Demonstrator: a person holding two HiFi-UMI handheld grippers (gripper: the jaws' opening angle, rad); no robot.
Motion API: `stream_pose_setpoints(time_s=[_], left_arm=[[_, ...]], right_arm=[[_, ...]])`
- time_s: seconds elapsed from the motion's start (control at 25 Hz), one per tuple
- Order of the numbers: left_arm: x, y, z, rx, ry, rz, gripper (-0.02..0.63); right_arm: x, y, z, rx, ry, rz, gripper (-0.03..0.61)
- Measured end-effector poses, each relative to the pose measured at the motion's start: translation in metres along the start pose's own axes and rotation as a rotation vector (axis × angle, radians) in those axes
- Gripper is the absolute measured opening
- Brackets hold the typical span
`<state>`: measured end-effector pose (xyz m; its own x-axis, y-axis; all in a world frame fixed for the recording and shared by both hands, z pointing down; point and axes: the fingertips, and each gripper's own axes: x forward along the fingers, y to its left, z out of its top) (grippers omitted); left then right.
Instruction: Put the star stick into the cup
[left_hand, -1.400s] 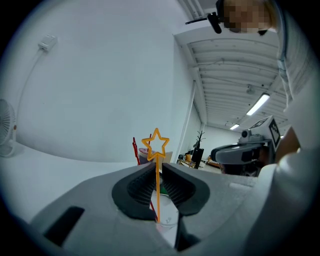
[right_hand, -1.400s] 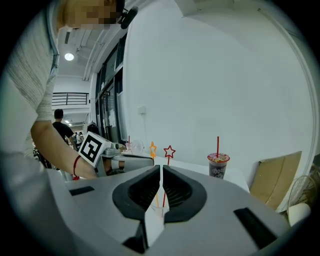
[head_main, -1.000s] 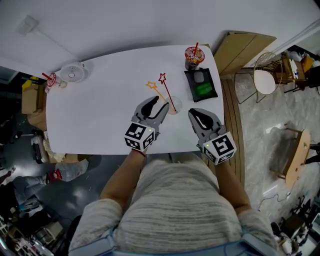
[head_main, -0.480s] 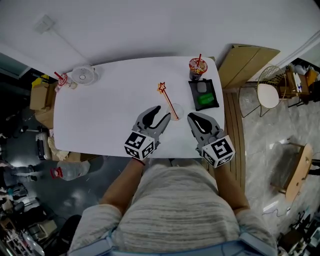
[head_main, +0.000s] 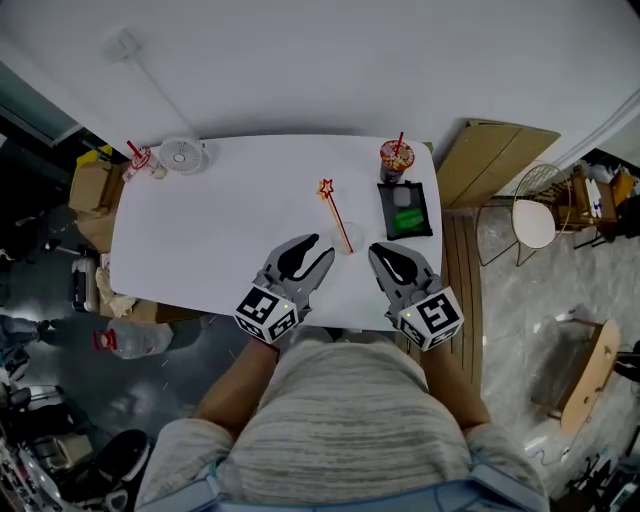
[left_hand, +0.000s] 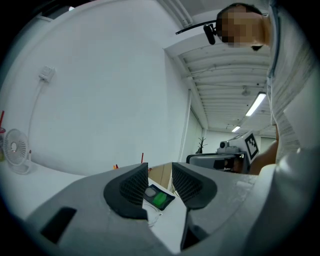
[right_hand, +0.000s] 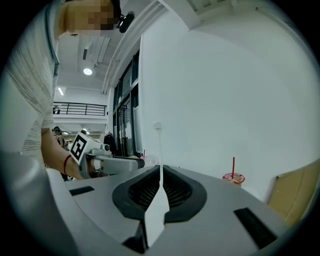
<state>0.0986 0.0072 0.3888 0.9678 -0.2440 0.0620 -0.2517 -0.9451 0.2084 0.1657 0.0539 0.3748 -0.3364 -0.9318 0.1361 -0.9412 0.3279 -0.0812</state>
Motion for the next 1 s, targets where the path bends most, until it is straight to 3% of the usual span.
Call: stream_pose_setpoints(time_s=[0.36,0.68,1.0], left_arm=[[-0.029,-0.039,0.036,-0.012,-0.124,-0.004,0.040],[-0.040,-0.055,0.058,-0.031,-0.179,-0.038,0.014],[-0.044,-0.051,0.062,-0.009,-0.173,-0.058,0.014]], right_arm=[[-0.026,0.016,0.030,-0.013,-0.069,0.049,0.020],[-0.032,0.021,0.053,-0.044,-0.074,0.067,0.009],[-0.027,0.021,0.057,-0.041,-0.054,0.084,0.008]])
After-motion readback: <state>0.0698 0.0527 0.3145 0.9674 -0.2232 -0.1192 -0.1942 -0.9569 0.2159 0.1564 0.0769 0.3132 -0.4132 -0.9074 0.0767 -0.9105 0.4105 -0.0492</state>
